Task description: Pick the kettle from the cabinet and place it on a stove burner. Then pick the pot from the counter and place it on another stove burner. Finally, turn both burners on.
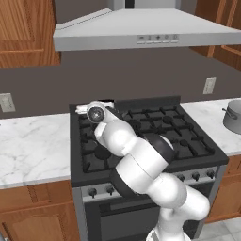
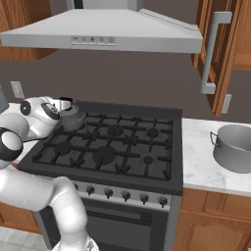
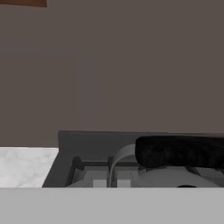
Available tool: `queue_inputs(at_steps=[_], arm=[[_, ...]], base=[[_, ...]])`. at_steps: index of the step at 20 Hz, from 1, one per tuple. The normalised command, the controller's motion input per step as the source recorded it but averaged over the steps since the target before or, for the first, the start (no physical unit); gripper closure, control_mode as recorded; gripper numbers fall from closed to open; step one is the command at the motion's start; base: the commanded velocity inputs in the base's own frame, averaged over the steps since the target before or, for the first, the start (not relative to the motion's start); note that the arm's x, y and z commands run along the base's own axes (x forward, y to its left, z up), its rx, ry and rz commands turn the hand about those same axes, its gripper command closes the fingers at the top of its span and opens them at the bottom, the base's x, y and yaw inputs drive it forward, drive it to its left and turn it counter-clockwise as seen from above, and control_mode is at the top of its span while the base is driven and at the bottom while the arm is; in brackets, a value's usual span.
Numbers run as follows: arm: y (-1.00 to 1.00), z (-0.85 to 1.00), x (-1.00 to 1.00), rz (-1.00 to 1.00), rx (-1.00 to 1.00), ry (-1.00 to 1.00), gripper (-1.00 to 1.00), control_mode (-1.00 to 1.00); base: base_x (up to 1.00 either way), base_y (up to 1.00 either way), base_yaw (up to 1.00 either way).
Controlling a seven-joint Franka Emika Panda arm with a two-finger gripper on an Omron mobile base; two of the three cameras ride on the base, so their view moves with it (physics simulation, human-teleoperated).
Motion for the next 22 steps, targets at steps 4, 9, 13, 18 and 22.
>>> queue_inputs(at_steps=[4,9,13,18,22], arm=[[0.02,-0.17,0.20,0.00,0.00,0.00,1.00,-1.00],[0.00,-0.12,0.19,0.00,0.00,0.00,1.00,-1.00],[0.02,-0.13,0.21,0.00,0.00,0.00,1.00,-1.00],[0.05,-0.13,0.24,0.00,0.00,0.00,1.00,-1.00],[0.10,-0.12,0.23,0.00,0.00,0.00,1.00,-1.00]], base=[[0.00,0.00,0.00],[0.00,0.00,0.00],[0.00,0.00,0.00],[0.00,0.00,0.00],[0.00,0.00,0.00]])
